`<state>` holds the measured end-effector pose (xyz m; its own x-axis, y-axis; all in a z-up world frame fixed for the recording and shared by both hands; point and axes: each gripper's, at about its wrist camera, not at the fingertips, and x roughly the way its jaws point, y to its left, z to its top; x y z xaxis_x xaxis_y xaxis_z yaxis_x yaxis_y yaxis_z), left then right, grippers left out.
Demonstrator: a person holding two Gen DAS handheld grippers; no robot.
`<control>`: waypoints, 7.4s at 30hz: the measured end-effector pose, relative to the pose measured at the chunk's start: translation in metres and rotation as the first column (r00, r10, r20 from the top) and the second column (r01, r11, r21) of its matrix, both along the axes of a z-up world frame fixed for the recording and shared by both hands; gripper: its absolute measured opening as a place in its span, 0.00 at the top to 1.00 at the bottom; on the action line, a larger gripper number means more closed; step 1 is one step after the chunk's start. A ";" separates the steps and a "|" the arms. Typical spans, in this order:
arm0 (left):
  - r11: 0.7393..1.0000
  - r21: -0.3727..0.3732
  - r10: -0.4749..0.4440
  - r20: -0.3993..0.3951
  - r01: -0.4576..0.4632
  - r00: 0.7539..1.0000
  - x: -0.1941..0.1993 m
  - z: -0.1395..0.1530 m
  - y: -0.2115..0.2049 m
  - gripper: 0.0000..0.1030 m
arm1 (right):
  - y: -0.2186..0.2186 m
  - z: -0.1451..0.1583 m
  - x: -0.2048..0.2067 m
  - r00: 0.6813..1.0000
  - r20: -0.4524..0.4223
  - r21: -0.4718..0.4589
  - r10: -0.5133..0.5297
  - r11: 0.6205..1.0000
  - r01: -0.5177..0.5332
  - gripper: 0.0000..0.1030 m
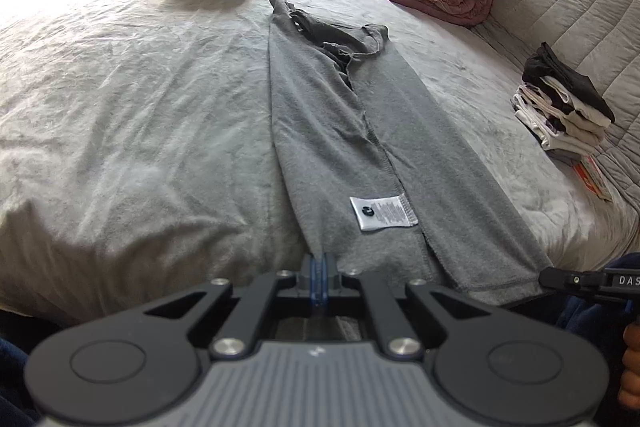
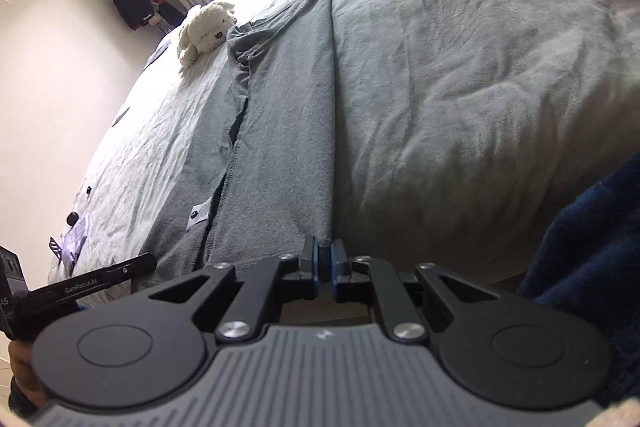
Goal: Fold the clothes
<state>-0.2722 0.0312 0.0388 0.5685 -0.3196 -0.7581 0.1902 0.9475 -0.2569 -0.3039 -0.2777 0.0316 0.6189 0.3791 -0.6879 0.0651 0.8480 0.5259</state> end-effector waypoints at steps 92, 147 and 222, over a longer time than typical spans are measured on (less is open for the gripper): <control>0.867 0.285 -0.468 0.185 0.408 0.864 0.246 -0.019 -0.092 0.60 | 0.127 -0.003 0.312 0.912 0.019 -0.439 0.411 0.822 -0.361 0.67; 0.968 0.244 -0.093 0.150 0.054 0.984 0.170 -0.006 -0.060 0.24 | 0.097 -0.010 0.201 0.955 0.089 -0.510 0.282 0.837 -0.199 0.23; 1.000 -0.029 -0.007 -0.098 0.004 0.995 -0.008 -0.044 0.016 0.09 | 0.035 -0.030 0.007 0.999 0.031 -0.420 0.020 0.908 -0.005 0.39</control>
